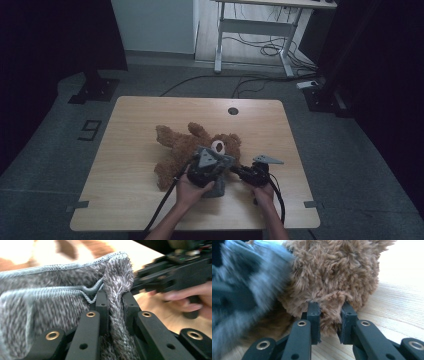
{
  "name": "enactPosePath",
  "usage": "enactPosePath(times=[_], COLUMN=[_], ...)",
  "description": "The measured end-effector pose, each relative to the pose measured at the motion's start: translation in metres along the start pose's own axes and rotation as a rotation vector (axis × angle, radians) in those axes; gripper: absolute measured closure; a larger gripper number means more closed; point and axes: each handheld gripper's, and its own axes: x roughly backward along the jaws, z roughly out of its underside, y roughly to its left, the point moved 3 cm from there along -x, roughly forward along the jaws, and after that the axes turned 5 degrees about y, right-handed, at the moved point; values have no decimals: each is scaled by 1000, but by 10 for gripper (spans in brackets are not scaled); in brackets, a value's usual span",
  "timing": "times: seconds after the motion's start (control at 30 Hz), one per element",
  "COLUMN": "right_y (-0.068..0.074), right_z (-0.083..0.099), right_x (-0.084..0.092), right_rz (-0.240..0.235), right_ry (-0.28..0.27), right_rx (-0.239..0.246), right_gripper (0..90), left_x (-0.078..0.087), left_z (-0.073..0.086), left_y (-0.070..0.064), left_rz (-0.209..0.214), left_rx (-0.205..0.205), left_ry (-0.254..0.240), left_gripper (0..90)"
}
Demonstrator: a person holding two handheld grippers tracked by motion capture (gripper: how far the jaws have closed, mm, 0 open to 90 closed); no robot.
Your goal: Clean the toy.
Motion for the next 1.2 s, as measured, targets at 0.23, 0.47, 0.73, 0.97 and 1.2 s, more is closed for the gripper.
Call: enactPosePath(times=[0.23,0.47,0.73,0.97,1.2], right_y=[-2,-2,-4,-4,-5], right_z=[1,1,2,2,2], right_x=[-2,0,-1,0,0], right_rz=[13,10,7,8,7], right_ry=[17,14,18,23,23], right_rx=[-4,6,12,16,18], right_gripper=[756,756,755,755,755], left_x=[-20,1,35,66,96], left_z=[9,31,53,81,106], left_y=[3,23,55,74,105], left_rz=[-23,-36,-51,-84,-124], left_rx=[15,58,150,203,298], left_ry=[76,96,61,32,1], left_gripper=[789,787,787,786,787])
